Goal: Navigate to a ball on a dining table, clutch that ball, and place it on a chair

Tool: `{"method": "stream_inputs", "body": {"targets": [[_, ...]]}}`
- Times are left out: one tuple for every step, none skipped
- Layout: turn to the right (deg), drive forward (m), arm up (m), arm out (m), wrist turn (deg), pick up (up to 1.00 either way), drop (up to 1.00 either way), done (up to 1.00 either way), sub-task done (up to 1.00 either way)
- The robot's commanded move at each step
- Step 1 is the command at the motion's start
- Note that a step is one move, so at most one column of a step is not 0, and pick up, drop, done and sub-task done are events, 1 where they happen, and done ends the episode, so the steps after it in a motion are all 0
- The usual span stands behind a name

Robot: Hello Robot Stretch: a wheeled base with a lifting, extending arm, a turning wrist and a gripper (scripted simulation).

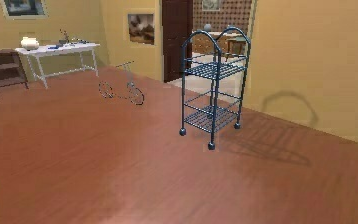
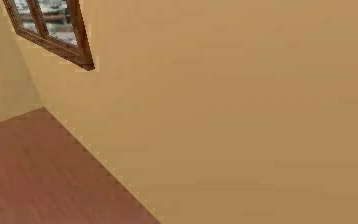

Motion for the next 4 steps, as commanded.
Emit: {"method": "stream_inputs", "body": {"targets": [[-9.0, 0.0, 0.0, 0.0, 0.0, 0.0, 0.0, 0.0, 0.0], [0.0, 1.0, 0.0, 0.0, 0.0, 0.0, 0.0, 0.0, 0.0], [0.0, 1.0, 0.0, 0.0, 0.0, 0.0, 0.0, 0.0, 0.0], [-9.0, 0.0, 0.0, 0.0, 0.0, 0.0, 0.0, 0.0, 0.0]]}}
